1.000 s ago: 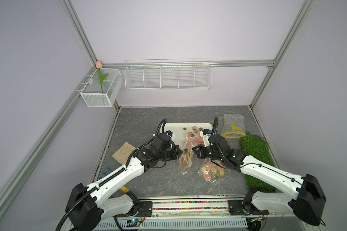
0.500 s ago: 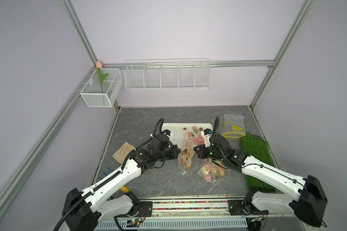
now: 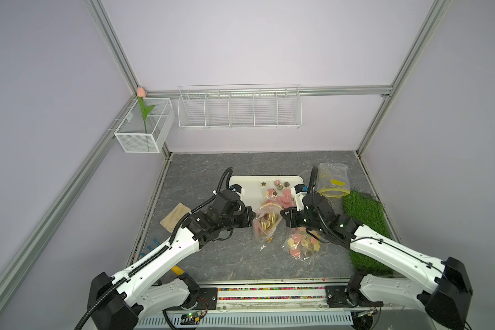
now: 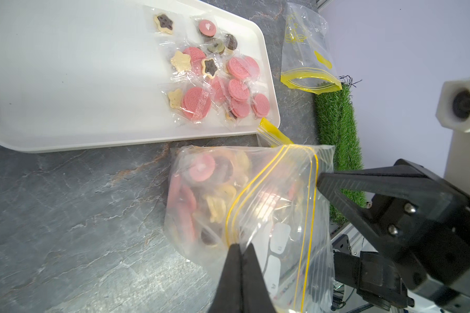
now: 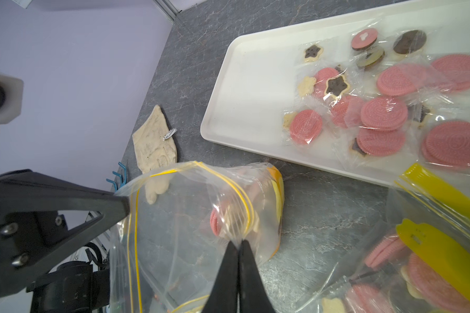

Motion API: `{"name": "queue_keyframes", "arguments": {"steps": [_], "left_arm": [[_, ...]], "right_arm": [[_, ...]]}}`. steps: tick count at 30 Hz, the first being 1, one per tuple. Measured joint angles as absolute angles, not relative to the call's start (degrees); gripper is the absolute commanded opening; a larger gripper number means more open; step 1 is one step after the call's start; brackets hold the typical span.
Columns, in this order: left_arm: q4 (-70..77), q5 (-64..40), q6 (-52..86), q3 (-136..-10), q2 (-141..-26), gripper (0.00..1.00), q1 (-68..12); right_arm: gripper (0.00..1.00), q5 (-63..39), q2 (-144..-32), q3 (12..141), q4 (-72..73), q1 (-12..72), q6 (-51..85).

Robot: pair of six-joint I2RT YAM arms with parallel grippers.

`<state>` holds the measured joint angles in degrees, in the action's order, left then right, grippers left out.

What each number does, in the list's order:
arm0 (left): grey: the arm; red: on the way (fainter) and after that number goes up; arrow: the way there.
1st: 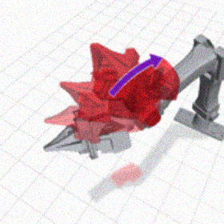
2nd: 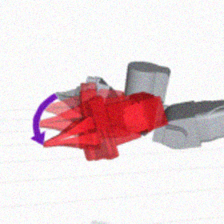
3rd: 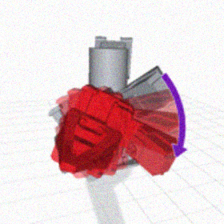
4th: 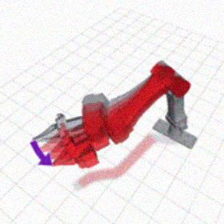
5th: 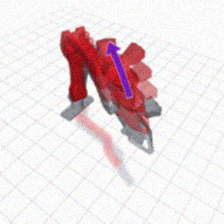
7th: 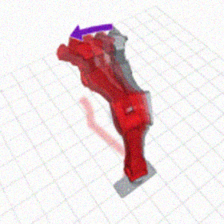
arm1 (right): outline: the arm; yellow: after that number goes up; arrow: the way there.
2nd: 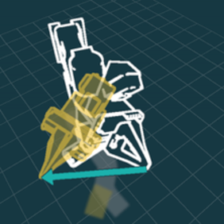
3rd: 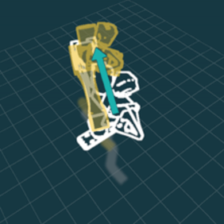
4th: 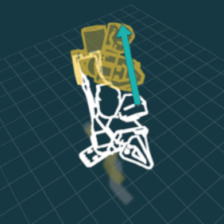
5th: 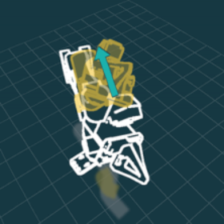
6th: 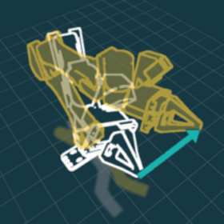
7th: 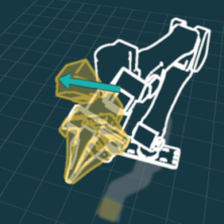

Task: Pour cookies out of the ziploc bag
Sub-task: Open the ziploc bag at the center of the board.

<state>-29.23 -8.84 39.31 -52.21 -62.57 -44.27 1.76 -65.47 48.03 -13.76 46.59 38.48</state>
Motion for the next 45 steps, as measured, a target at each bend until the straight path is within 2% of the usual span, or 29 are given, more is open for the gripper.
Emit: {"name": "queue_keyframes", "arguments": {"steps": [4,8,11,16,19,25,34,45], "left_arm": [[-30.3,-8.8,38.3,-52.7,-62.6,0.0,-44.3],[-30.7,-8.6,38.1,-52.9,-62.5,0.0,-44.3],[-30.6,-8.6,37.9,-52.9,-62.5,0.0,-44.3],[-31.2,-8.6,36.3,-53.6,-62.6,0.0,-44.2],[-31.7,-8.7,35.3,-54.9,-62.9,0.0,-44.2],[-32.0,-8.9,34.6,-55.6,-63.2,0.0,-43.7],[-31.9,-9.7,34.2,-55.6,-63.8,0.0,-42.8],[-29.6,-12.5,34.2,-54.1,-63.7,0.0,-40.5]], "right_arm": [[0.07,1.7,-65.5,48.3,-15.7,46.6,35.9],[0.16,1.2,-65.5,49.6,-18.3,46.6,32.3],[0.29,0.5,-65.1,50.9,-19.1,46.6,29.4],[0.73,-1.8,-64.1,51.7,-20.6,46.6,24.4],[0.85,-3.0,-63.9,52.4,-21.8,46.9,21.1],[0.87,-4.4,-62.5,53.5,-22.9,50.0,14.9],[0.82,-5.2,-63.2,55.2,-22.9,58.5,6.5],[0.75,-3.7,-71.9,56.5,-21.8,61.7,2.0]]}}
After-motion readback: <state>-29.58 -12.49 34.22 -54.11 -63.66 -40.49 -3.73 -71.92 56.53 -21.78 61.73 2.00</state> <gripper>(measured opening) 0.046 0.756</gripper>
